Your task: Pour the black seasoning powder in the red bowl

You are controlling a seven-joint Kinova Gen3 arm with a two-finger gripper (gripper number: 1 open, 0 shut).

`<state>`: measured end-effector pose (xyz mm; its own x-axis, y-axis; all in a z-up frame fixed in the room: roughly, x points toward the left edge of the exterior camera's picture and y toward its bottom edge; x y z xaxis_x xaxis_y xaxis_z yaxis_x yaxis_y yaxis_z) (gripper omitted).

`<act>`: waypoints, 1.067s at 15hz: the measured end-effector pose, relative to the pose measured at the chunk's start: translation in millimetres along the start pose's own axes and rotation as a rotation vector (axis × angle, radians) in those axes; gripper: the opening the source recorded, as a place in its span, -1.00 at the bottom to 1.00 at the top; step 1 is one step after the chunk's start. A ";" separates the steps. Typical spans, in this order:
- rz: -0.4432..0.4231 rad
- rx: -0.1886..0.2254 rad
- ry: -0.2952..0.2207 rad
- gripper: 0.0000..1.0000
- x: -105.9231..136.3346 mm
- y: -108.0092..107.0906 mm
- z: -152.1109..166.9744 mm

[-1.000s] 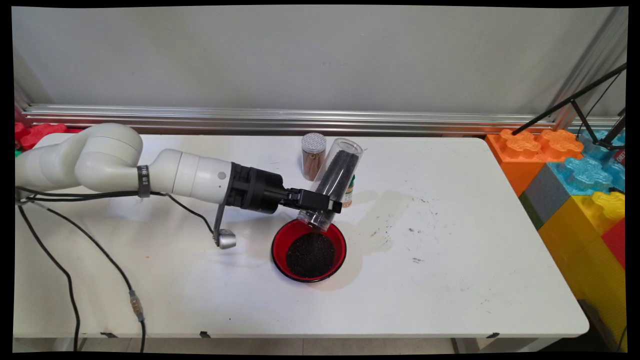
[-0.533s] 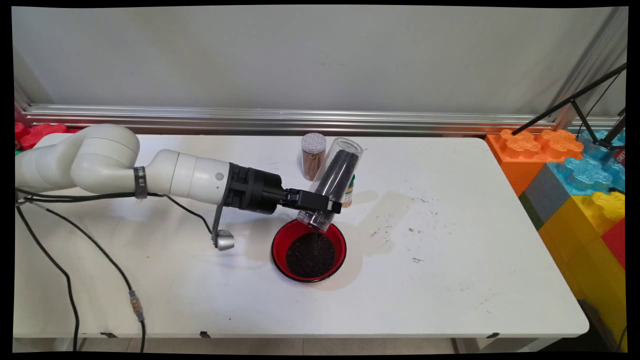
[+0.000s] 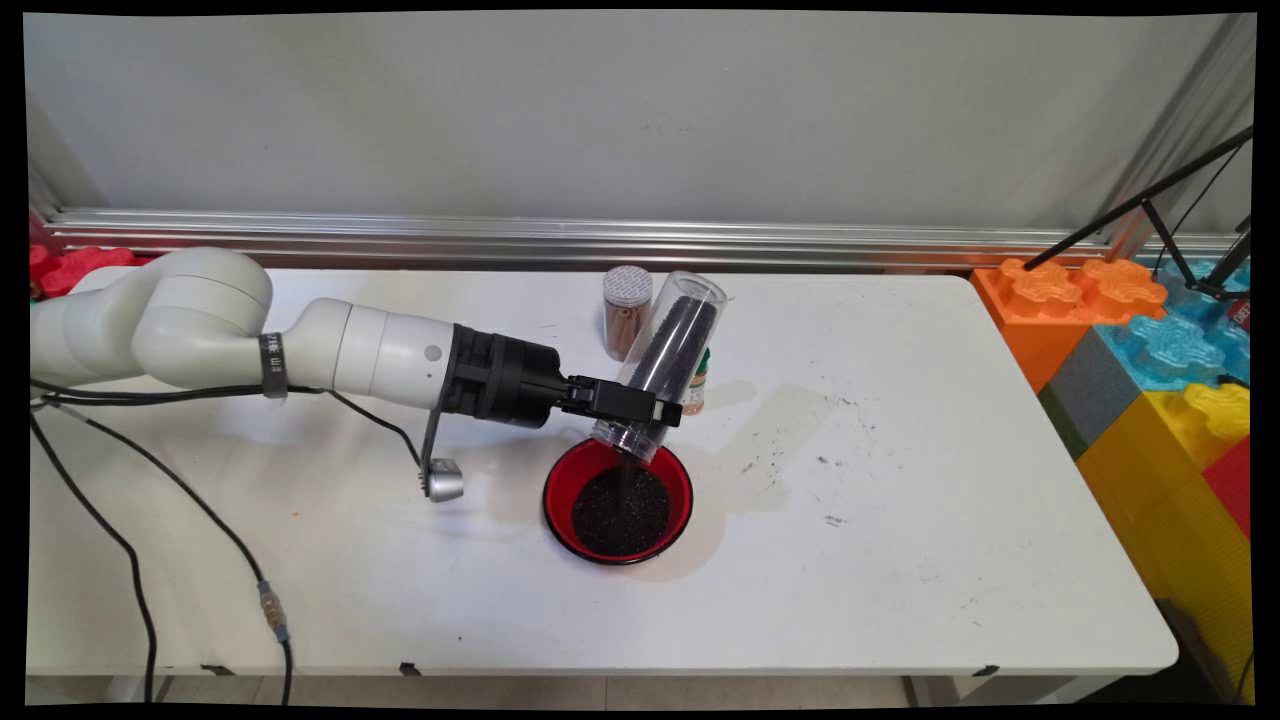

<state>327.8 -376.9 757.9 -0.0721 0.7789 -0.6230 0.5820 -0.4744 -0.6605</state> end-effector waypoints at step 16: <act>-0.013 0.006 -0.006 -1.00 -0.7 -2.4 -6.2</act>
<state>331.5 -373.8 762.6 -0.0849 0.7825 -0.6168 0.5759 -0.4666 -0.6712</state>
